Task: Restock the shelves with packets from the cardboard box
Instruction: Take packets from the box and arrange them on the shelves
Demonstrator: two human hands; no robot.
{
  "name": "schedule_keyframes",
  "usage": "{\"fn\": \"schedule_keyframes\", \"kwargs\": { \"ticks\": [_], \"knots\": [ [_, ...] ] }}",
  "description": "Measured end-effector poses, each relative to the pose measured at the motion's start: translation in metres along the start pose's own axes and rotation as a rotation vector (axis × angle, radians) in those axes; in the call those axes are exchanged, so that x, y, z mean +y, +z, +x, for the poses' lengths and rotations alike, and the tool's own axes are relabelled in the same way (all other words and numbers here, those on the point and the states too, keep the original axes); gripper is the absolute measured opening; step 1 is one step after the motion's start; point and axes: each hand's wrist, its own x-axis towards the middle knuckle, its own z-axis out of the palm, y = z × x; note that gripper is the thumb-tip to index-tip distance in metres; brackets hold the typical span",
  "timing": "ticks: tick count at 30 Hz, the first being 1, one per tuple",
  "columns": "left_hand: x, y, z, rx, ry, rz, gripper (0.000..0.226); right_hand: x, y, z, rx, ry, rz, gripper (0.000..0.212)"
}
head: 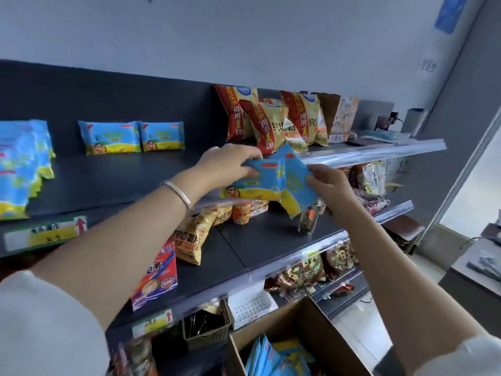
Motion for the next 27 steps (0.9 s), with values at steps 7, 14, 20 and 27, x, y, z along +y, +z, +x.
{"fn": "schedule_keyframes", "kwargs": {
  "ticks": [7, 14, 20, 27],
  "knots": [
    [-0.062, -0.072, -0.021, 0.108, -0.189, 0.276, 0.017, -0.048, 0.064, 0.056, 0.01, -0.305, -0.345, 0.03],
    [-0.141, -0.1, -0.024, 0.078, -0.431, 0.427, 0.018, -0.068, 0.16, 0.107, -0.055, -0.442, -0.593, 0.034],
    [-0.212, -0.108, -0.005, -0.002, -0.537, 0.488, 0.01, -0.072, 0.24, 0.154, -0.152, -0.436, -0.664, 0.035],
    [-0.263, -0.103, 0.014, -0.112, -0.561, 0.516, 0.013, -0.063, 0.292, 0.201, -0.255, -0.384, -0.714, 0.035]
  ]
}}
